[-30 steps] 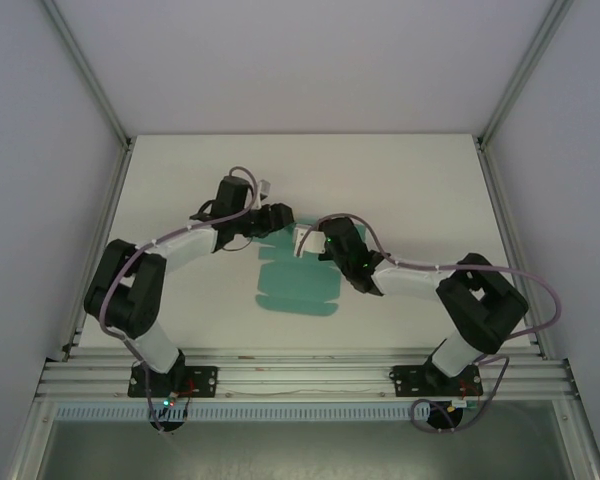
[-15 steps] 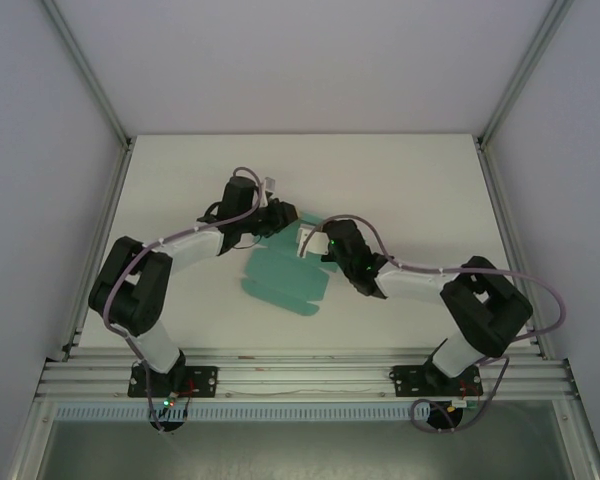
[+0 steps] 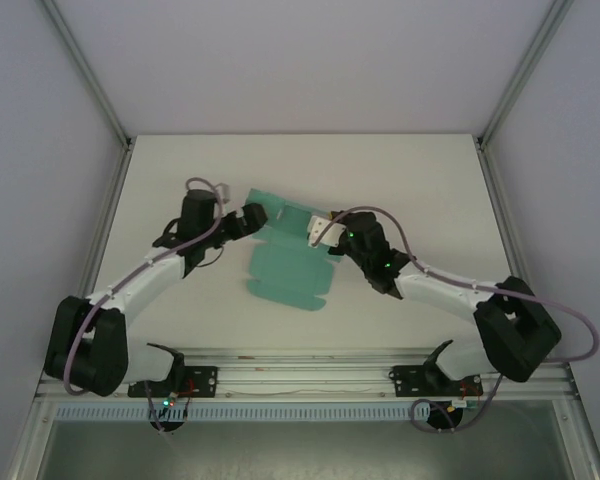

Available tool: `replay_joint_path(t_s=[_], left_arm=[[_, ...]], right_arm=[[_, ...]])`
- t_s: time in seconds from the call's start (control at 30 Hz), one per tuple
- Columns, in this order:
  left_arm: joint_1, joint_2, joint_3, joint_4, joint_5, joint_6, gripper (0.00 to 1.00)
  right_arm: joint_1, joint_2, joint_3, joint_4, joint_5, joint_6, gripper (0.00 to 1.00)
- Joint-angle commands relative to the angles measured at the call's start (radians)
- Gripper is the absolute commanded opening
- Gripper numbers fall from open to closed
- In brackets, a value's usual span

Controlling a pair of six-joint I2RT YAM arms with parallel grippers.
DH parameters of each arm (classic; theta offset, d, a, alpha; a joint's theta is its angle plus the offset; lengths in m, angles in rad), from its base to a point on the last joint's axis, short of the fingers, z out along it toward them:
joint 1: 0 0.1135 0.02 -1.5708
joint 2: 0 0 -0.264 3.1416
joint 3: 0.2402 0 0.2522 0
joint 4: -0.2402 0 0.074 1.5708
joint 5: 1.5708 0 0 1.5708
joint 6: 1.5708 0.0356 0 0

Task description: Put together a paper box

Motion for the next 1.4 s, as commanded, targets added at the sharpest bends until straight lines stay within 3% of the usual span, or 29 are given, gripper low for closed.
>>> replay_joint_path(t_s=[0.0,0.23,0.47,0.67,0.87,1.17,1.3,1.37], left_arm=[[0.072,-0.002,-0.065,-0.067,-0.074,0.074,1.00],[0.117,0.085,-0.112,0.077,-0.026,0.101,1.00],[0.116,0.156,-0.149,0.286,0.241,0.139,0.97],[0.112,0.187,-0.202,0.437,0.365,0.108,0.96],[0.068,0.256,-0.214,0.624,0.476,0.077,0.88],[0.036,0.329,-0.166,0.715,0.514,0.018,0.78],[0.038,0.330,-0.154,0.664,0.461,0.023,0.79],[0.038,0.314,-0.137,0.544,0.375,0.059,0.81]], right_arm=[[-0.025,-0.047,0.023,-0.085,-0.118,0.085,0.00],[-0.035,-0.058,0.060,-0.141,-0.156,0.118,0.00],[-0.039,-0.046,0.081,-0.128,-0.151,0.158,0.00],[-0.041,-0.037,0.093,-0.140,-0.161,0.175,0.00],[-0.042,-0.027,0.101,-0.161,-0.208,0.199,0.00],[-0.043,-0.009,0.099,-0.162,-0.236,0.218,0.00],[-0.043,-0.017,0.094,-0.161,-0.221,0.215,0.00],[-0.042,-0.027,0.088,-0.162,-0.215,0.210,0.00]])
